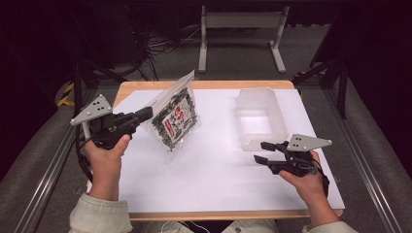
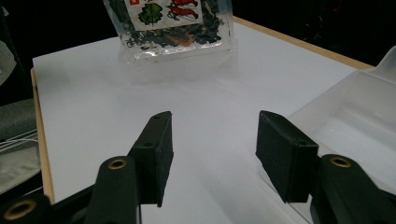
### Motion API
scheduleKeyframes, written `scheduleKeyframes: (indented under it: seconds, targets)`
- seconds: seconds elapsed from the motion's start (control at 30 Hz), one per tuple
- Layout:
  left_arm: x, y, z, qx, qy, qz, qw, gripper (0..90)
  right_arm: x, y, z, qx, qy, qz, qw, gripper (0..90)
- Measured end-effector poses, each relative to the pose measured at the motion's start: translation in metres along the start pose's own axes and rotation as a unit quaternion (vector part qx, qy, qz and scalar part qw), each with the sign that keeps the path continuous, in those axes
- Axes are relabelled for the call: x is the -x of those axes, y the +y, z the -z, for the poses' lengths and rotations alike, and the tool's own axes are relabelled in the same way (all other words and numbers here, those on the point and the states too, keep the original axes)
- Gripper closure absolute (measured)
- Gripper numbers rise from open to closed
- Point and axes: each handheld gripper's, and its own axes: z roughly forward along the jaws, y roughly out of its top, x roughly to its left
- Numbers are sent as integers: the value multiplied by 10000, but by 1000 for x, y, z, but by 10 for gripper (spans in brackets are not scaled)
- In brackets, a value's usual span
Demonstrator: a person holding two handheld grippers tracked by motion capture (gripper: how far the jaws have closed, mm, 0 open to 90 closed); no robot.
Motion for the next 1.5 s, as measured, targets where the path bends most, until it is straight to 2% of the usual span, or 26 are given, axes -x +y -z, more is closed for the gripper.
scheduleKeyframes:
  seconds: [0.27,0.37,0.4,0.5,0.67,0.8,0.97,1.03,1.13,1.17,1.27,1.5]
  targets:
    - [4,2,3,-98,-302,-104,9994,897,3,15,-1,-2,68,-73,10000,453]
    - [6,3,4,-98,-395,-111,9991,897,1,34,-5,15,133,97,9999,441]
    - [7,3,4,-104,-425,-106,9990,897,1,34,-5,15,133,97,9999,441]
    - [9,2,3,-185,-448,-148,9987,897,-3,56,-13,70,240,303,9992,408]
    - [12,-1,2,-264,-479,-167,9984,897,-2,77,-30,125,422,419,9982,373]
    - [16,-1,3,-240,-538,-226,9980,897,1,85,-43,295,532,372,9975,362]
    - [19,-1,4,-218,-598,-318,9975,897,-1,92,-57,1025,601,453,9919,355]
    - [23,-2,2,-223,-629,-413,9969,896,-1,97,-62,1008,602,463,9920,349]
    - [26,-2,1,-238,-679,-433,9965,896,0,101,-67,1030,629,440,9917,330]
    - [28,-2,0,-254,-721,-456,9960,896,0,105,-70,1149,635,439,9904,313]
    - [29,-2,-1,-239,-788,-507,9953,896,0,109,-74,1219,667,428,9894,284]
    - [39,-1,-6,-222,-1046,-659,9921,897,2,115,-82,1072,802,467,9899,236]
